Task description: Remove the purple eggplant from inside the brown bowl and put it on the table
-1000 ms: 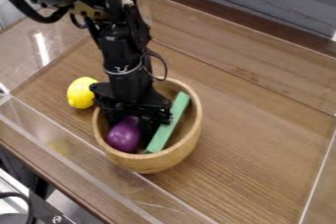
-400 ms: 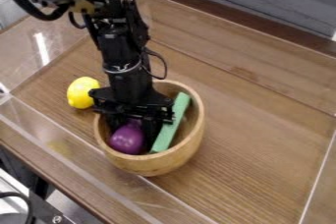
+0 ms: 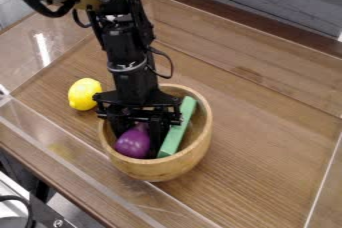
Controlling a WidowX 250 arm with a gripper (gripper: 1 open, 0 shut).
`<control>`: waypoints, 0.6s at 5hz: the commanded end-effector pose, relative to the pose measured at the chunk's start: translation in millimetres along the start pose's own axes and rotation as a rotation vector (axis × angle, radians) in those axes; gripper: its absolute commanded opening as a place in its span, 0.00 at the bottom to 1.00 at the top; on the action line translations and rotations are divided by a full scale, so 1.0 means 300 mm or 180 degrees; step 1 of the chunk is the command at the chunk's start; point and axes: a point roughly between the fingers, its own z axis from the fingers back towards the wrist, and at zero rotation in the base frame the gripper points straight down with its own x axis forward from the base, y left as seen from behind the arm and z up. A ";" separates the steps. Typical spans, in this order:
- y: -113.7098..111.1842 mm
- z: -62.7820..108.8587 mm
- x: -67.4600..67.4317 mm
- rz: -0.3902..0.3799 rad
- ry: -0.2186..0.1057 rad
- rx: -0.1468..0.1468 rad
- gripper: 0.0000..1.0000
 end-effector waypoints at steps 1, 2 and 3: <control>-0.002 0.045 0.023 0.0033 -0.0074 -0.0057 0.00; -0.002 0.066 0.037 0.0066 -0.0090 -0.0092 0.00; 0.000 0.086 0.051 0.0102 -0.0103 -0.0127 0.00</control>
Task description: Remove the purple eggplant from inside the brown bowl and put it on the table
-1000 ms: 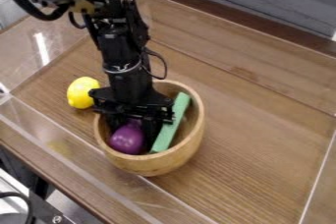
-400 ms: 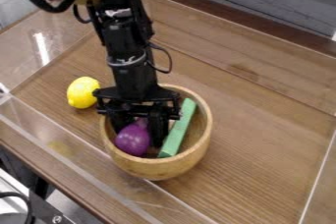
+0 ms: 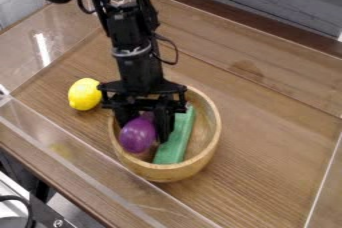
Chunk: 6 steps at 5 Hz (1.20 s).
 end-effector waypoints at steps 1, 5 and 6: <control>-0.006 0.076 0.048 0.0045 -0.0167 -0.0090 0.00; 0.005 0.195 0.277 0.0332 -0.0518 -0.0232 0.00; -0.080 0.181 0.263 0.0067 -0.0439 -0.0228 0.00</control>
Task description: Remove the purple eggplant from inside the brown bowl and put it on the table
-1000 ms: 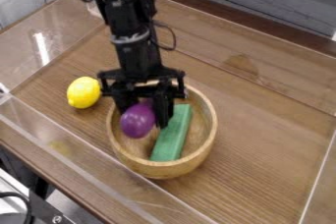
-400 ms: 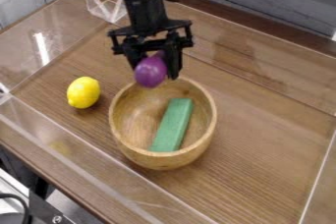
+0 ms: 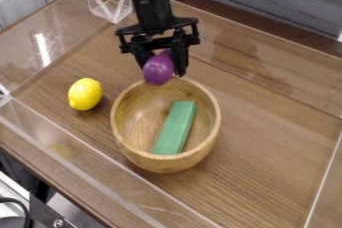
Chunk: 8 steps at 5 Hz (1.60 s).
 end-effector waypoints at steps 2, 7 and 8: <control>-0.215 -0.023 -0.006 -0.0415 -0.0080 -0.0048 0.00; -0.306 -0.174 -0.029 -0.0592 -0.0112 0.0063 0.00; -0.304 -0.179 -0.030 -0.0598 -0.0114 0.0078 0.00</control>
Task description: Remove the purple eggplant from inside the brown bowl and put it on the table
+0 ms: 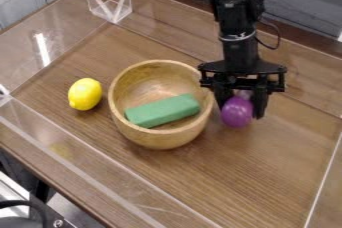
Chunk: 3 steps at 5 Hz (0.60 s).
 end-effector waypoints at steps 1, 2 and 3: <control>-0.019 0.011 -0.001 -0.0078 -0.0056 0.0007 0.00; -0.016 0.007 -0.003 -0.0085 -0.0054 0.0017 0.00; -0.012 0.003 -0.004 -0.0087 -0.0052 0.0027 0.00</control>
